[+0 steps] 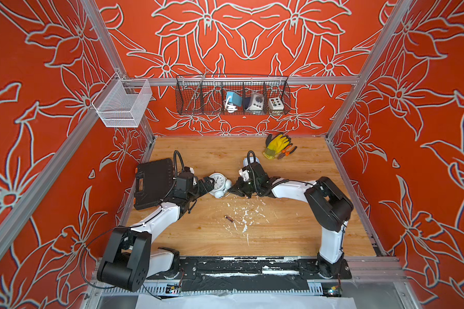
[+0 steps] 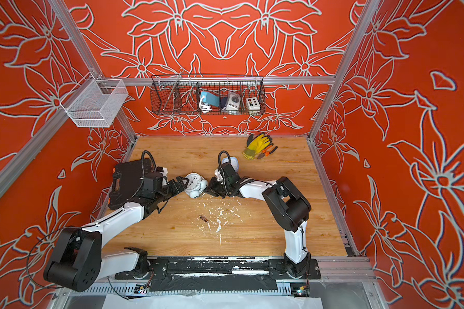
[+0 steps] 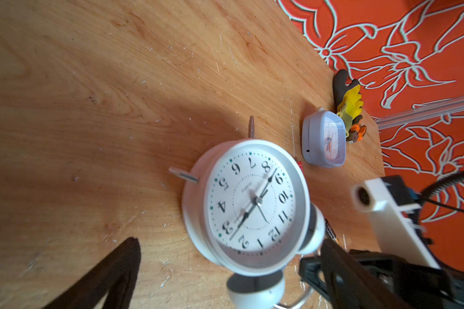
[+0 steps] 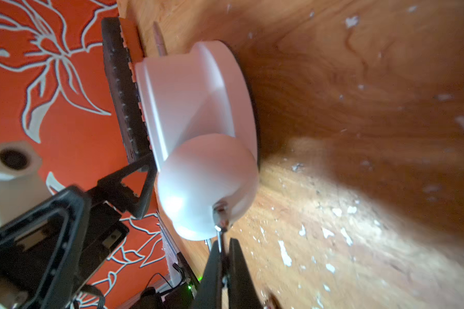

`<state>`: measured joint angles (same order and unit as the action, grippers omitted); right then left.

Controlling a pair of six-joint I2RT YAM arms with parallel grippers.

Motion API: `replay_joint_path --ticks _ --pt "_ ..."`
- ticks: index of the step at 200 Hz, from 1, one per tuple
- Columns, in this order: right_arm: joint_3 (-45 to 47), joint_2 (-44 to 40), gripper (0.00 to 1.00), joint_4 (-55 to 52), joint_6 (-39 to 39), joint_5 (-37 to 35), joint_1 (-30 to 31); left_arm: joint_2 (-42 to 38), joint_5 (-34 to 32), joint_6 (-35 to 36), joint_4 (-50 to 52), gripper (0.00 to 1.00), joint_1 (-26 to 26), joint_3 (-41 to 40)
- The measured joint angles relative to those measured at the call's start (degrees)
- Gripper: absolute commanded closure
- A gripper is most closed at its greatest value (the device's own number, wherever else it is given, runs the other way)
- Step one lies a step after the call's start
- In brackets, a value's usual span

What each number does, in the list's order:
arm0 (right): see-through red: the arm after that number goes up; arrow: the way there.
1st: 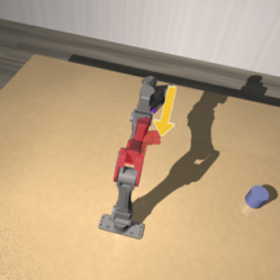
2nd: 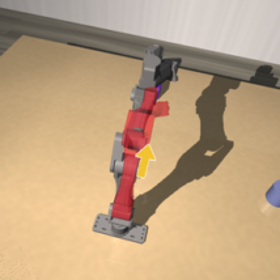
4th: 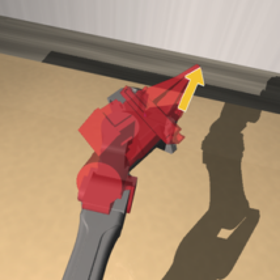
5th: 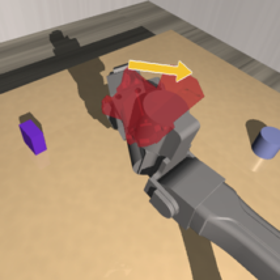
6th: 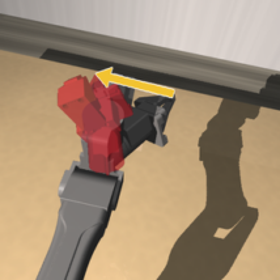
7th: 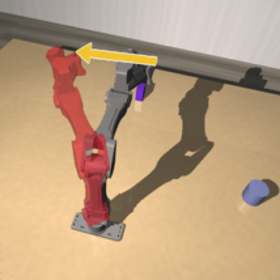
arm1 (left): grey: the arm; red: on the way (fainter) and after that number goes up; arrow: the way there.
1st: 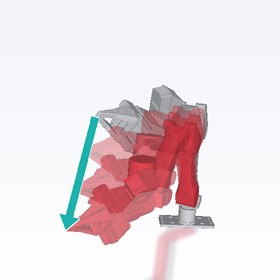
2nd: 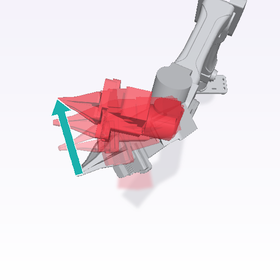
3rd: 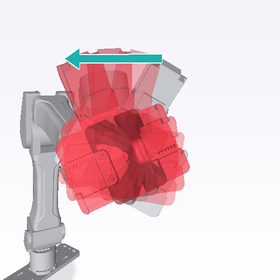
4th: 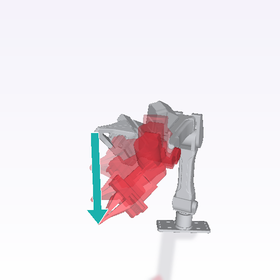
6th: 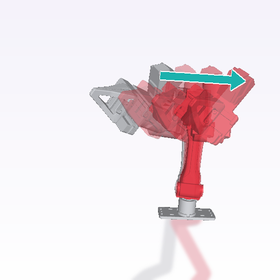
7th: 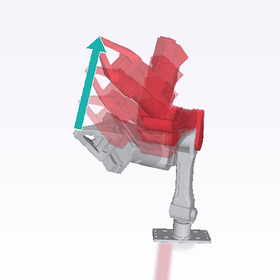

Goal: Insert the battery into the alarm
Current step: Adjust the alarm at the center of the board.

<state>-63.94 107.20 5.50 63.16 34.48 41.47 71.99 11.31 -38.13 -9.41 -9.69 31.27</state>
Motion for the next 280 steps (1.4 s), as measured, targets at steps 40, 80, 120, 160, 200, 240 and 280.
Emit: replay_joint_path --ticks 40,80,120,160,200,240,280 --pt "2.7 -11.1 1.00 -11.1 -9.1 -0.1 -0.6 0.7 0.9 0.0 0.0 0.04 -0.4 0.0" --pt "5.2 -18.7 1.00 -20.6 -14.5 0.0 -2.7 1.9 2.6 -0.5 -0.2 0.11 -3.9 0.0" --pt "6.4 -25.6 1.00 -28.5 -17.4 0.1 -6.0 6.4 4.8 -1.2 -1.0 0.19 -9.8 0.3" --pt "7.1 -31.7 1.00 -36.2 -20.3 1.9 -11.6 10.4 7.9 -1.4 -4.0 0.27 -16.5 0.9" --pt "6.6 -33.4 1.00 -46.1 -25.0 1.9 -14.4 14.4 10.8 -0.3 -7.4 0.40 -22.5 4.3" --pt "5.8 -33.8 1.00 -54.3 -28.4 1.5 -14.6 19.7 12.3 -0.3 -9.6 0.55 -27.7 9.3" --pt "5.8 -35.1 1.00 -55.0 -28.5 1.6 -14.7 23.3 14.2 -1.2 -11.0 0.74 -29.4 9.8"
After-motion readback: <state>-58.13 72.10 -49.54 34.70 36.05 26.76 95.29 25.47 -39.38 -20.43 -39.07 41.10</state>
